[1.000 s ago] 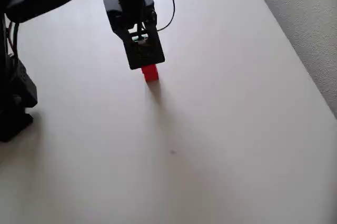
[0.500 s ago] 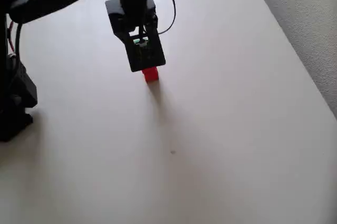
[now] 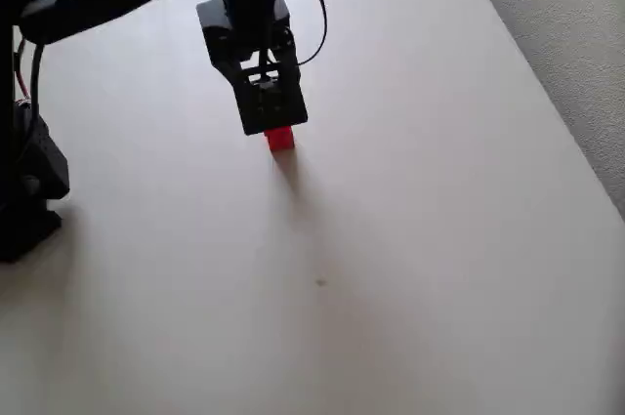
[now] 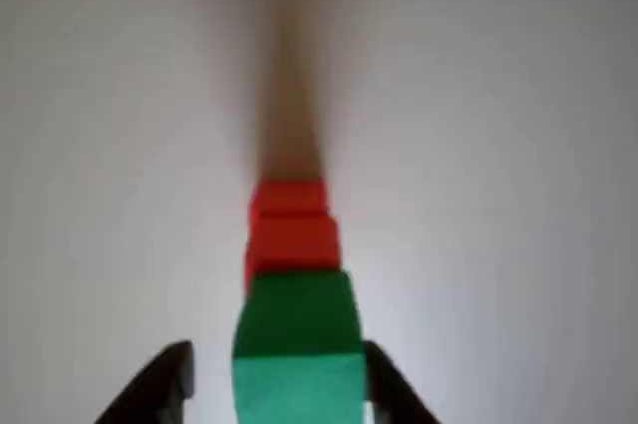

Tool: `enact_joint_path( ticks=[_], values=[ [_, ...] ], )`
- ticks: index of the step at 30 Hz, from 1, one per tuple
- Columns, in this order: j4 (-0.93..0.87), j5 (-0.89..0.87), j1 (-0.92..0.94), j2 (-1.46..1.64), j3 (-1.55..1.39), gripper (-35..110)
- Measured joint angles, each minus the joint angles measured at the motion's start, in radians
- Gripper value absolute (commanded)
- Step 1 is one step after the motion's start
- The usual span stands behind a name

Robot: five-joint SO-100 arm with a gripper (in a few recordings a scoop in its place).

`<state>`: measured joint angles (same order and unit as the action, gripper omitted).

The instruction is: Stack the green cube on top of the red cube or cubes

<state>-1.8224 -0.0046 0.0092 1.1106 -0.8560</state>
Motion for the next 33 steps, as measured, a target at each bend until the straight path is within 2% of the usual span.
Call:
enact_joint_path(
  ticks=[14,24,33],
  values=[
    [-0.009,0.012,0.008,0.032,-0.002,21],
    [-0.011,0.023,0.005,0.252,-0.061,21],
    [-0.014,0.049,-0.044,0.649,-0.334,21]
  ],
)
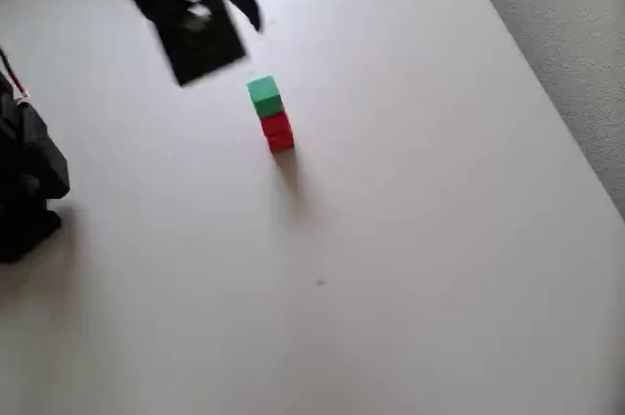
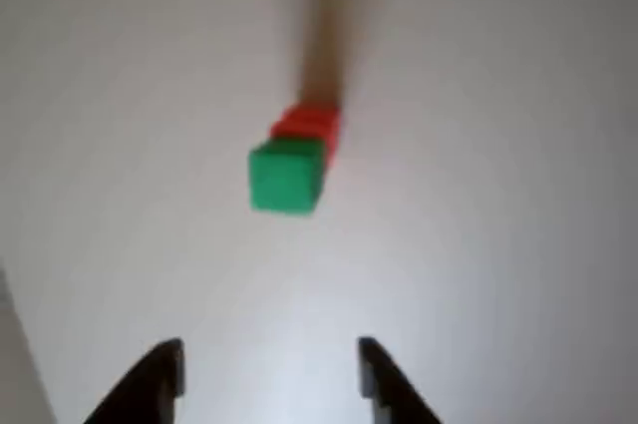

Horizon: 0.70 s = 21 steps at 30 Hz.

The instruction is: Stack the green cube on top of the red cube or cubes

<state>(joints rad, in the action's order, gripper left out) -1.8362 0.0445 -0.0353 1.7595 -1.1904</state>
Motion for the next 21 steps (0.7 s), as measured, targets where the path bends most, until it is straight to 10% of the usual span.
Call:
enact_joint_path(
  ticks=[21],
  values=[
    [0.532,0.057,0.100,0.718,-1.138,-2]
  ],
)
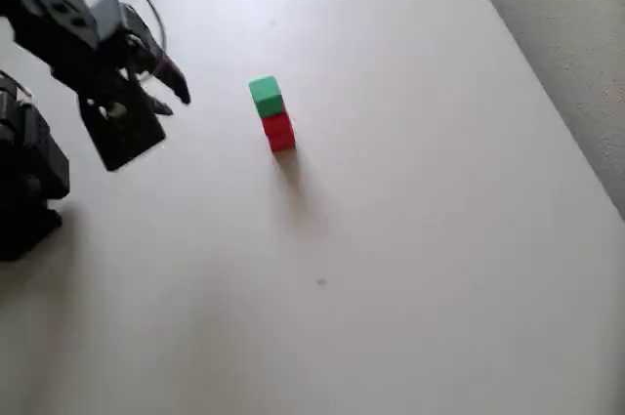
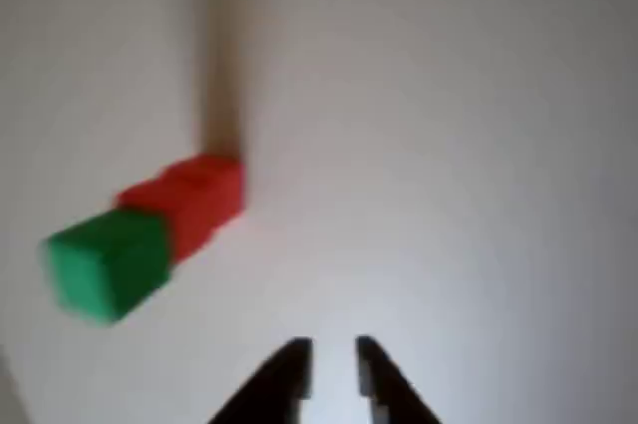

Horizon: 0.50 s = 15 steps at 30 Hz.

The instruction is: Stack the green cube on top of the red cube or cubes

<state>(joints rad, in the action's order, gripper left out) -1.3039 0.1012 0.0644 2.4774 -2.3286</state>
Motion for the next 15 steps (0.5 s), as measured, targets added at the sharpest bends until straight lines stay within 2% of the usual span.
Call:
enact_joint_path(
  ticks=[7,15],
  values=[
    [0.153,0.005,0.008,0.069,-0.249,-2],
    [0.215,0.003,0.008,0.259,-0.451,-2]
  ],
)
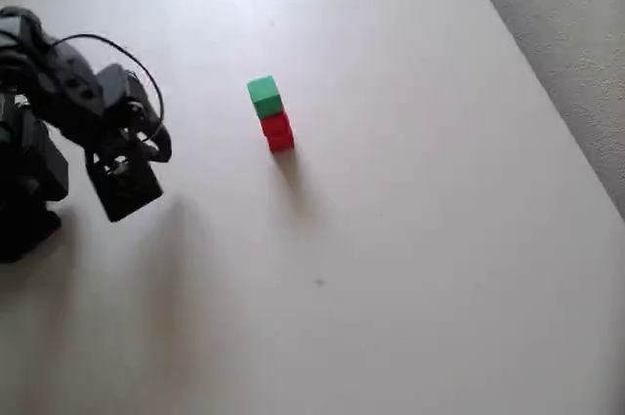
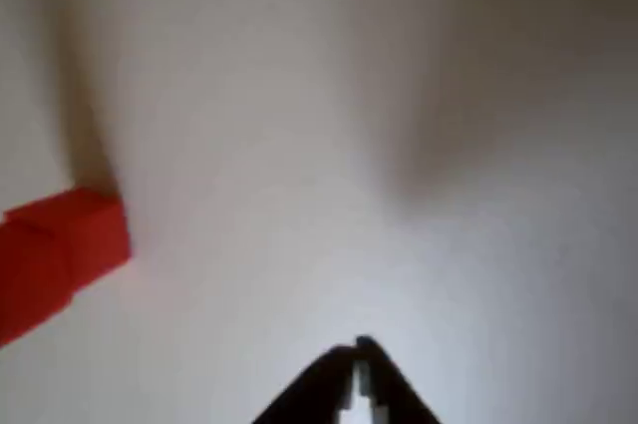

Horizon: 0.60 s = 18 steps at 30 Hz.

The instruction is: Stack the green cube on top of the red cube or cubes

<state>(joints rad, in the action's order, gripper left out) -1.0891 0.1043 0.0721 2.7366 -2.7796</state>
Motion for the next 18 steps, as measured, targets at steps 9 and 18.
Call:
enact_joint_path(
  ticks=[9,18],
  values=[
    [0.023,0.000,0.038,0.075,-0.075,-2],
    [-0.149,0.029,0.028,0.460,-0.183,1]
  ],
)
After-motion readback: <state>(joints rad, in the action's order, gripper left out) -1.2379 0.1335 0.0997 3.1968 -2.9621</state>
